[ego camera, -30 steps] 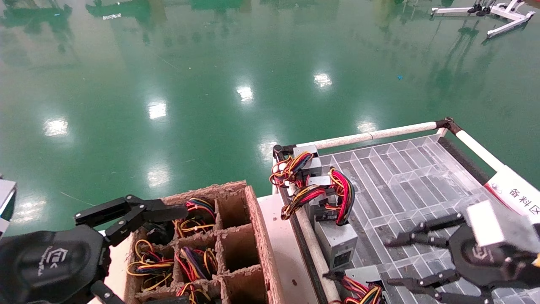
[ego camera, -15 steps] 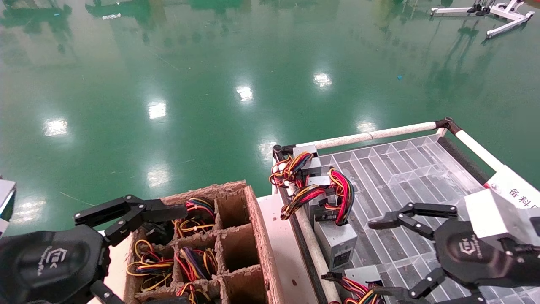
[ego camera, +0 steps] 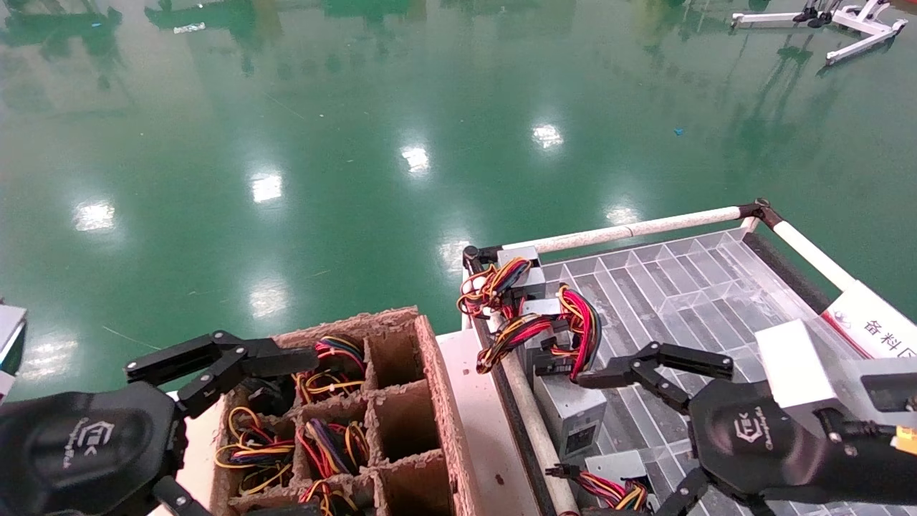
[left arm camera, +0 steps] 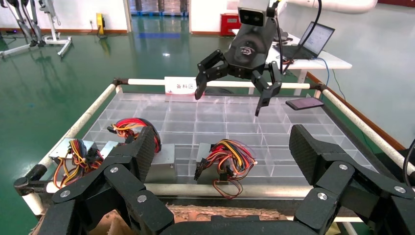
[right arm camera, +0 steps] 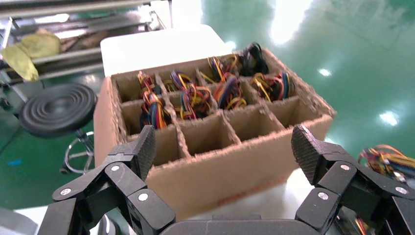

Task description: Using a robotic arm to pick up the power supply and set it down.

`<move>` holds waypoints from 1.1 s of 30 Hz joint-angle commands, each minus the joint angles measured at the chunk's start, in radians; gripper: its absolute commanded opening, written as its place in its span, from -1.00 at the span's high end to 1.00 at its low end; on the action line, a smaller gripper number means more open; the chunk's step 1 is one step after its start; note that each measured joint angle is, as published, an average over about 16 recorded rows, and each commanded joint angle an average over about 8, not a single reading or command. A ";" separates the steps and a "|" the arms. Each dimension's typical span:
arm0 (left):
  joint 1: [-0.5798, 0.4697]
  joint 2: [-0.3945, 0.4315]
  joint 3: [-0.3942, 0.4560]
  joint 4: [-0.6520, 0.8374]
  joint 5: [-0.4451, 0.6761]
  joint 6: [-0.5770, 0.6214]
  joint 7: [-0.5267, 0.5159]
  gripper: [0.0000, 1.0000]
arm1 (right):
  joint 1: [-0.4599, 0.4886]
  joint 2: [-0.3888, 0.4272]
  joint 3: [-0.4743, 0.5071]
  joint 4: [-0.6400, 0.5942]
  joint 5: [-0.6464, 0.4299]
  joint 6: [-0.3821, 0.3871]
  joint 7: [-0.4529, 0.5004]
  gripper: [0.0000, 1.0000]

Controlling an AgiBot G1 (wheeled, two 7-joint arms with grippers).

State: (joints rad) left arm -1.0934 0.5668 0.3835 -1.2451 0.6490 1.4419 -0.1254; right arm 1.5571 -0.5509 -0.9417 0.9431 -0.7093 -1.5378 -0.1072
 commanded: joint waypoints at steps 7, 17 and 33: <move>0.000 0.000 0.000 0.000 0.000 0.000 0.000 -1.00 | -0.106 -0.013 0.146 0.075 -0.005 0.009 0.065 -1.00; 0.000 0.000 0.000 0.000 0.000 0.000 0.000 -1.00 | -0.240 -0.030 0.329 0.169 -0.011 0.021 0.146 -1.00; 0.000 0.000 0.000 0.000 0.000 0.000 0.000 -1.00 | -0.449 -0.056 0.615 0.317 -0.020 0.039 0.274 -1.00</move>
State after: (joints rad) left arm -1.0934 0.5668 0.3836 -1.2451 0.6489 1.4419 -0.1254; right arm 1.1387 -0.6032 -0.3677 1.2388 -0.7278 -1.5013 0.1484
